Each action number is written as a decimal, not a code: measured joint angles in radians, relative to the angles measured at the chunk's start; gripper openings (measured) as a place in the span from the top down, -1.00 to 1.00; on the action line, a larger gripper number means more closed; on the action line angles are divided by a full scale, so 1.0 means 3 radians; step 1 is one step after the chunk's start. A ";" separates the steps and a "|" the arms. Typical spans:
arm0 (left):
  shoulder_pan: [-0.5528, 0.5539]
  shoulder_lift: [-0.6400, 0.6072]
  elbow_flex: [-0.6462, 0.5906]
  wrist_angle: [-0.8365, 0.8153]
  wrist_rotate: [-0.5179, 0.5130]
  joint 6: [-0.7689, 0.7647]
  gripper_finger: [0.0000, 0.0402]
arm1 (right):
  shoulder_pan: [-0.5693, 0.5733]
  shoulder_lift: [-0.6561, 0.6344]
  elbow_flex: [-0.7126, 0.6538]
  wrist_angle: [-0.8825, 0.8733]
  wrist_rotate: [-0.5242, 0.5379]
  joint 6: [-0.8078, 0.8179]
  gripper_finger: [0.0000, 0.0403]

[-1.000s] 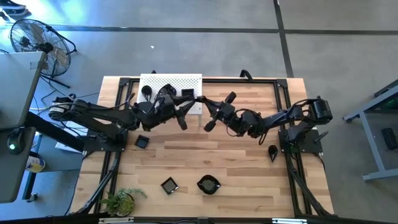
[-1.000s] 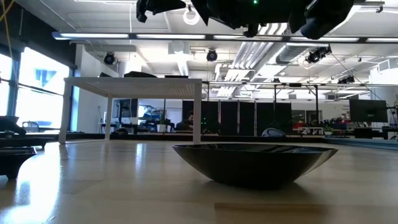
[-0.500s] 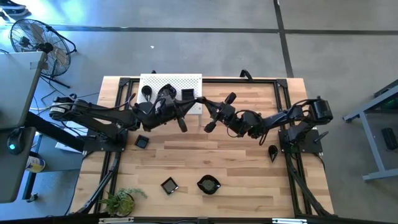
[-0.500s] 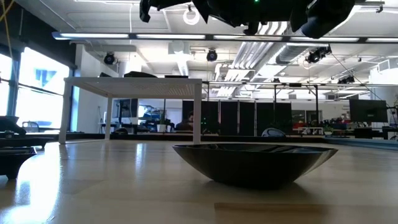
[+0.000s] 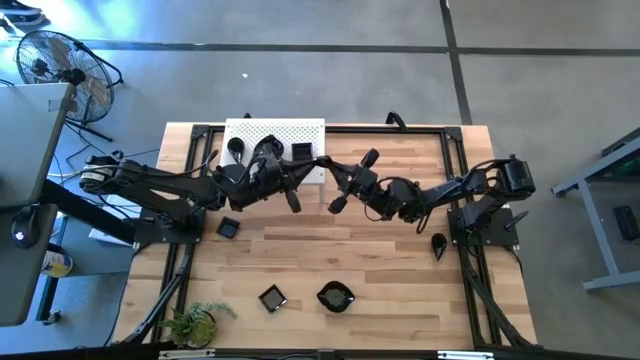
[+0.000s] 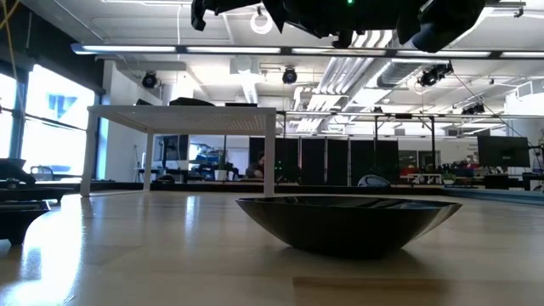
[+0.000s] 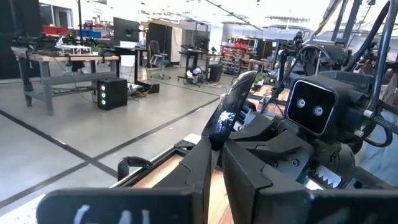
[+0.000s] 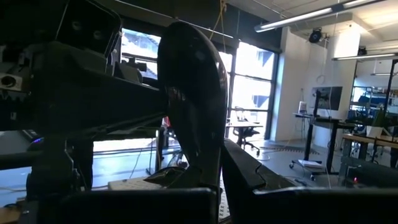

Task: Pick & Place Mini shaped plates
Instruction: Stack the drop-shaped plate on top of the drop-shaped plate on the shelf

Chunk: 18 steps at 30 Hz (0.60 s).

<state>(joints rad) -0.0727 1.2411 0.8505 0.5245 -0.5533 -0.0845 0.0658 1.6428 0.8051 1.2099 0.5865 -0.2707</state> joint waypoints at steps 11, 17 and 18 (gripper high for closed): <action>0.0001 -0.0001 0.0000 -0.0005 -0.0093 0.0096 0.97 | 0.0004 0.0000 -0.0001 -0.0010 0.0006 0.0001 0.96; 0.0003 -0.0018 0.0000 0.0016 -0.0210 0.0181 1.00 | 0.0009 0.0000 -0.0005 -0.0086 -0.0082 0.0151 0.64; 0.0003 -0.0019 0.0000 0.0014 -0.0210 0.0180 1.00 | 0.0008 0.0000 -0.0005 -0.0101 -0.0094 0.0207 0.56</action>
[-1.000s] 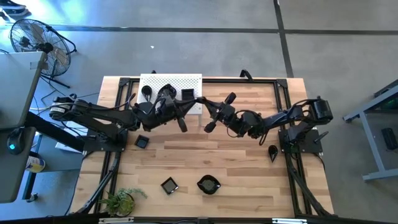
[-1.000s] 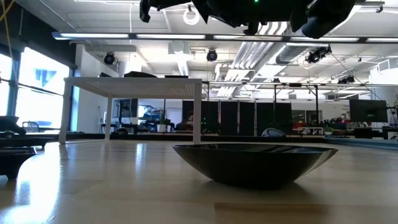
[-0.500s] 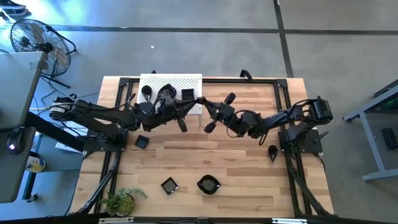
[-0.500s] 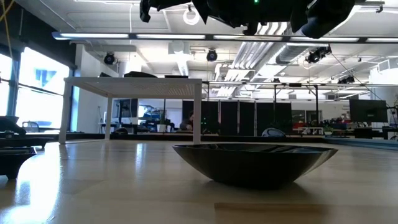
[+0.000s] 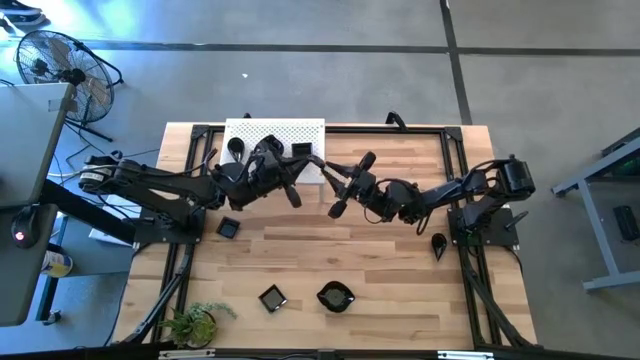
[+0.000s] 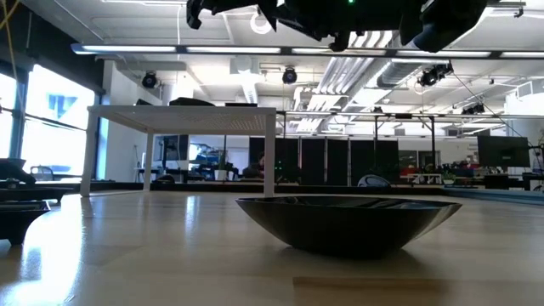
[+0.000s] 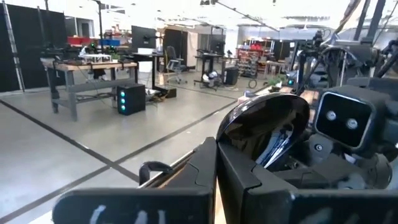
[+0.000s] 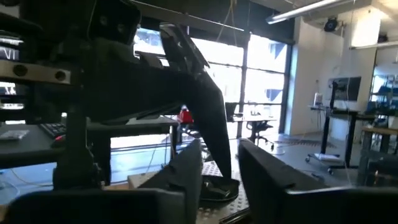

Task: Pick & Place Mini shaped plates
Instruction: Stack the drop-shaped plate on top of the drop-shaped plate on the shelf

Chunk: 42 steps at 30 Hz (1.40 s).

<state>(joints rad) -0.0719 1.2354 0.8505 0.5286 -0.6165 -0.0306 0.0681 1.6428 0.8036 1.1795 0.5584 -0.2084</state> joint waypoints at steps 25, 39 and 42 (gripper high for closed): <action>0.0948 -0.0794 0.0977 -0.4412 0.0806 -0.1849 1.00 | 0.0165 0.0000 -0.0001 -0.1221 0.0106 0.0620 0.12; 0.2842 -0.0730 0.1353 -0.5813 0.2720 -0.2377 1.00 | 0.0374 0.0000 -0.0001 -0.1226 -0.0203 0.0674 0.42; 0.3190 -0.0724 0.1353 -0.5854 0.2919 -0.2443 1.00 | 0.0416 0.0000 -0.0001 -0.1226 -0.0203 0.0670 0.42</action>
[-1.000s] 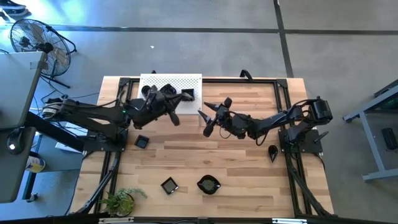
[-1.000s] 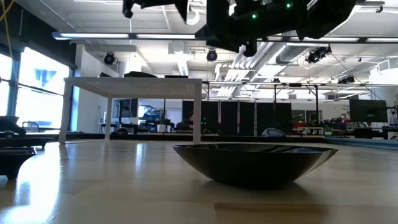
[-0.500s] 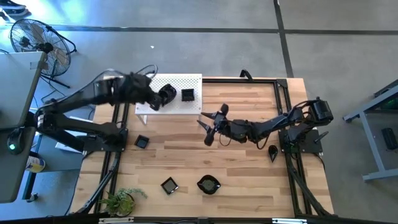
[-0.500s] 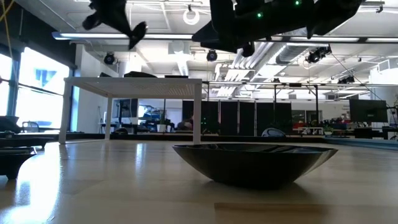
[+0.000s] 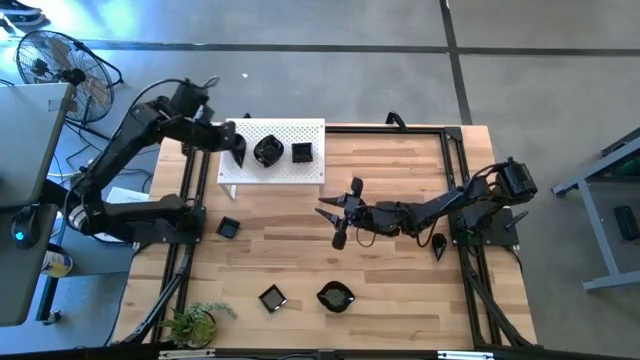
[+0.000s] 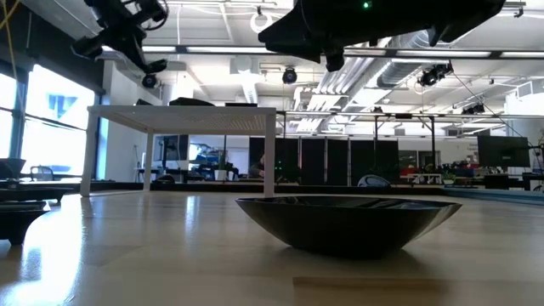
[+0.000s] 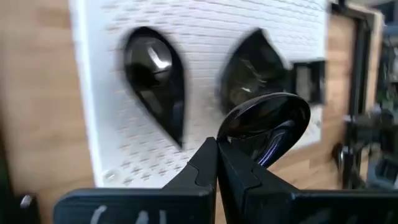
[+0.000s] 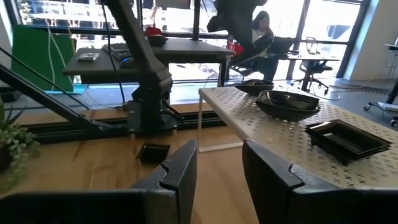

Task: Pick & Place Mini shaped plates
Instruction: Stack the drop-shaped plate on top of the drop-shaped plate on the shelf

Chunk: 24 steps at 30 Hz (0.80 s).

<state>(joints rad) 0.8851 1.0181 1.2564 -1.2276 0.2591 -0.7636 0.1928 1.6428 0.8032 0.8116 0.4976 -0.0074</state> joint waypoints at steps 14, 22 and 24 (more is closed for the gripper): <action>0.0789 0.0570 -0.0001 -0.0211 0.0271 0.0090 1.00 | 0.0064 0.0000 0.0000 -0.0052 -0.0101 -0.0165 0.41; 0.0847 0.0878 -0.0003 -0.0279 0.0335 0.0175 1.00 | 0.0064 0.0000 0.0000 -0.0083 -0.0136 -0.0175 0.41; 0.0847 0.0896 -0.0004 -0.0308 0.0325 0.0174 1.00 | 0.0064 0.0000 0.0000 -0.0084 -0.0136 -0.0179 0.41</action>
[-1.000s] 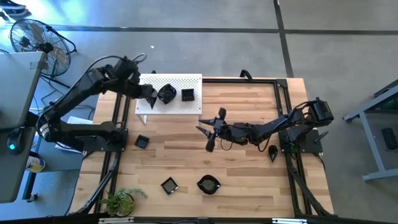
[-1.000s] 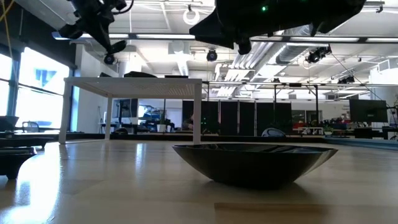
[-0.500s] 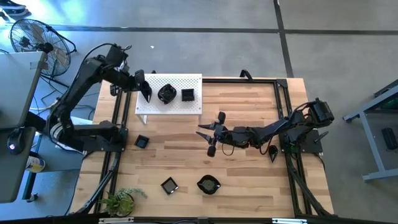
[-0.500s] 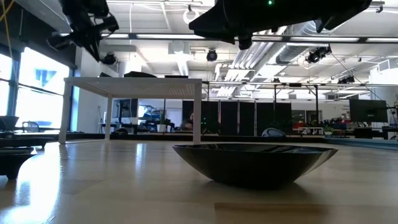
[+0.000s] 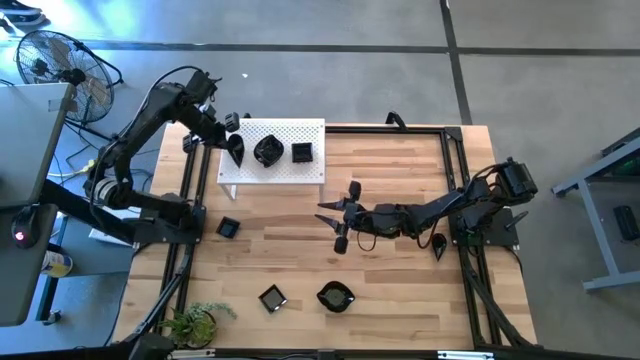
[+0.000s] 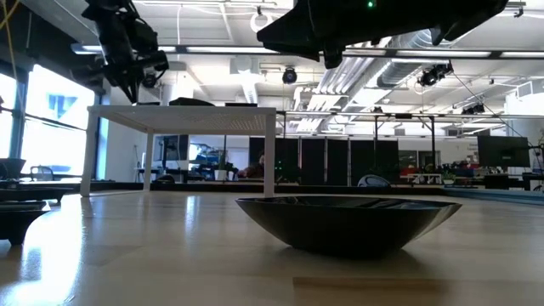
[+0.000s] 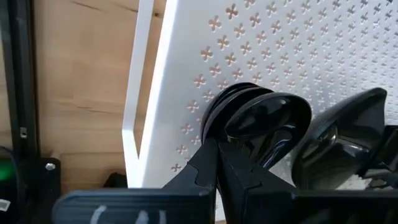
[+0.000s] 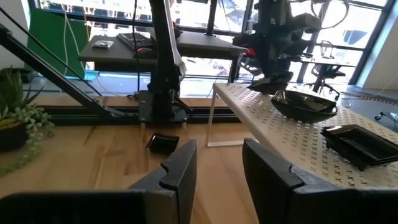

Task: Pick & Place Mini shaped plates
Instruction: Stack the drop-shaped plate on top of the drop-shaped plate on the shelf, then stack the square plate on top of the square plate on the shelf

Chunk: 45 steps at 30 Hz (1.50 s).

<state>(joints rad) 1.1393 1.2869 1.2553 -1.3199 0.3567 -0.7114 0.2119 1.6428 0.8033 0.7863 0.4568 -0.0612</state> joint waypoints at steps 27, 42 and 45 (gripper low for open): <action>-0.0176 -0.0161 0.0288 -0.0147 -0.0551 0.1128 0.73 | -0.0001 0.0000 0.0002 -0.0101 0.0005 -0.0148 0.41; -0.1217 -0.1186 -0.0462 0.1671 -0.1284 0.1925 0.99 | 0.0004 0.0000 0.0003 -0.0292 0.0401 -0.0243 0.49; -0.1609 -0.1455 -0.0816 0.2232 -0.1237 0.2101 0.99 | 0.0037 -0.0002 0.0003 -0.0373 0.0550 -0.0198 0.64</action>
<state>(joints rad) 0.6566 0.8504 1.0105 -0.6504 -0.0145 -0.0811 0.2230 1.6423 0.8043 0.6744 0.6217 -0.1207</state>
